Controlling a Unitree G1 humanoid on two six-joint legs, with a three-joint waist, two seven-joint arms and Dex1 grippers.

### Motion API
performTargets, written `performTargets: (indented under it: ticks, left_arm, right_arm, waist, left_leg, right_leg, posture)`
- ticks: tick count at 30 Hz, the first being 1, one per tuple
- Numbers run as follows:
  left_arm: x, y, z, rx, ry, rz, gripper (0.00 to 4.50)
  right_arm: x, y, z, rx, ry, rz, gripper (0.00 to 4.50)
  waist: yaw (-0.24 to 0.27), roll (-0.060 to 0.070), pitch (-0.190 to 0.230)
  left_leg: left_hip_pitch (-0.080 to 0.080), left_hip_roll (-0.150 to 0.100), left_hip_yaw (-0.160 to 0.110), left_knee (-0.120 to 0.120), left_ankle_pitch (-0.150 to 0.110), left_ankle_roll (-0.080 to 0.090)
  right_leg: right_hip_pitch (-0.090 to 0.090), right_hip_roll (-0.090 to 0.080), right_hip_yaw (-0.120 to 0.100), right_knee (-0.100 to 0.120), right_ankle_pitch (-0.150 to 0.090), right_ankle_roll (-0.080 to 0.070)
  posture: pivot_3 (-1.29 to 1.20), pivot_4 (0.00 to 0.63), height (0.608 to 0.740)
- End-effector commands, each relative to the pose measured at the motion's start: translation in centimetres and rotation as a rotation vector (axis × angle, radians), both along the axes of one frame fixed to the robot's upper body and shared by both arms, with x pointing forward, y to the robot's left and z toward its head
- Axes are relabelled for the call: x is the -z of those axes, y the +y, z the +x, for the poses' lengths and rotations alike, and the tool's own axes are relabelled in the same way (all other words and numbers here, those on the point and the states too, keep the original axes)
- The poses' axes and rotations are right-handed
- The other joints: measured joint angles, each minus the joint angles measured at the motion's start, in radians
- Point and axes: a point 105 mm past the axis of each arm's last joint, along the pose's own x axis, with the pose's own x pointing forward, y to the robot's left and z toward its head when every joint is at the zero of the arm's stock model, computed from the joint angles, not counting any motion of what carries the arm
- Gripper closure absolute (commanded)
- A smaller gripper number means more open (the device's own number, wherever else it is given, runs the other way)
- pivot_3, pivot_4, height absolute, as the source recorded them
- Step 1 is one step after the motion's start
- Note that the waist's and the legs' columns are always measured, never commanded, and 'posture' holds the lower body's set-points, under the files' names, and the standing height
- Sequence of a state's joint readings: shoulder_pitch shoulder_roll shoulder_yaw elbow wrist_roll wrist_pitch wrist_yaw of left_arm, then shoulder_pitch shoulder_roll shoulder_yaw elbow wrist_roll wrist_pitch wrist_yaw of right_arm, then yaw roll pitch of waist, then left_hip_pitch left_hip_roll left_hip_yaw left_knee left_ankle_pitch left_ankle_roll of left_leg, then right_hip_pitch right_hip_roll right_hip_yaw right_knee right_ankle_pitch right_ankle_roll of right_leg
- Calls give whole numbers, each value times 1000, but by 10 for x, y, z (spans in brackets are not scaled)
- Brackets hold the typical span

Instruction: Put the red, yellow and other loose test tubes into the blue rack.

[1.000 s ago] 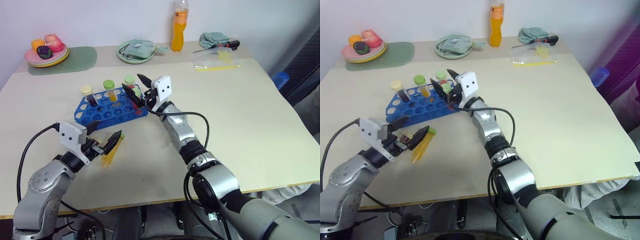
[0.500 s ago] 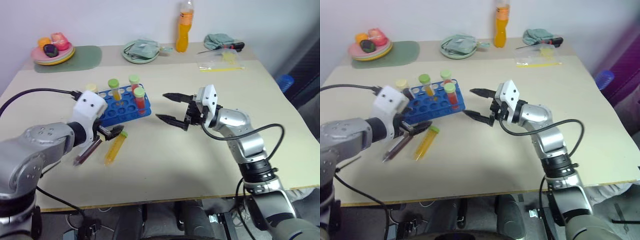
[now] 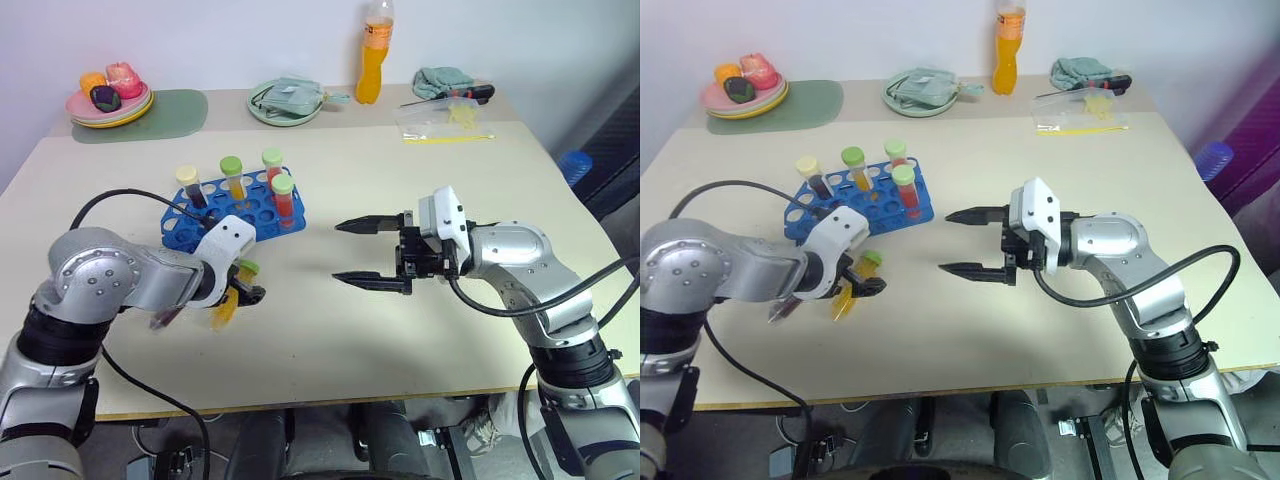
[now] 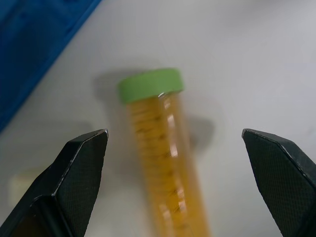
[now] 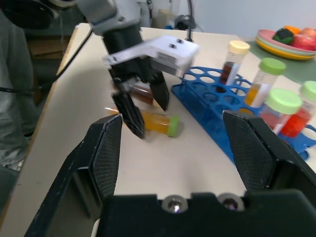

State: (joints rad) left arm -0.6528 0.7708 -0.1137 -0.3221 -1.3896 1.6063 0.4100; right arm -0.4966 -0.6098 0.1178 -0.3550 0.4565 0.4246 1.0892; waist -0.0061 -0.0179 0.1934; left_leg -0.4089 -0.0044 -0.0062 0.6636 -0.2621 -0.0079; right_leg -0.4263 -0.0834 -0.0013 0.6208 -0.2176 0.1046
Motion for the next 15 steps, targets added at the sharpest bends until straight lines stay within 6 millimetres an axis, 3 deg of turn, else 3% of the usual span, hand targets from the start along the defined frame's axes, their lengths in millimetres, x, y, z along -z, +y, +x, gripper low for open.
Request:
performTargets:
  ticks: [1,4,5,7,12,13,15]
  left_arm:
    - [-3,-7,4,-14,-10,1,0]
    - [1,-10,5,-42,6,-5,0]
    - [2,-10,6,-58,9,-3,253]
    - [4,-10,5,-82,18,-5,905]
    - [6,-8,0,-121,35,19,3415]
    - [5,-6,0,-133,30,24,3712]
    - [-6,-5,2,-129,-21,32,3712]
  right_arm:
    - [-6,2,-8,-22,-46,-6,933]
    - [-9,4,-11,-30,-59,-1,933]
    - [-11,5,-11,-33,-62,3,886]
    - [-14,6,-11,-33,-66,10,868]
    - [-14,5,-11,-26,-67,8,868]
    - [-14,6,-12,-26,-66,7,868]
    - [-15,6,-12,-25,-65,11,868]
  waist:
    - [0,0,0]
    - [-2,0,0]
    - [-2,0,0]
    - [-2,0,0]
    - [-1,0,0]
    - [1,0,0]
    - [2,0,0]
  left_leg:
    - [0,0,0,0,0,0]
    - [0,0,0,0,1,-1]
    - [0,0,0,0,1,-1]
    - [0,0,0,0,1,-1]
    - [0,0,0,0,2,-3]
    - [0,0,0,0,2,-3]
    - [0,-1,0,0,2,-4]
  right_leg:
    - [0,0,0,0,0,0]
    - [0,0,0,0,0,0]
    - [0,0,0,0,0,0]
    - [0,0,0,0,0,0]
    - [0,0,0,0,0,0]
    - [0,-1,0,0,0,0]
    - [0,-1,0,0,0,-1]
  posture:
    - [0,150,740]
    - [0,150,740]
    - [0,150,740]
    - [0,150,740]
    - [0,150,740]
    - [0,150,740]
    - [0,150,740]
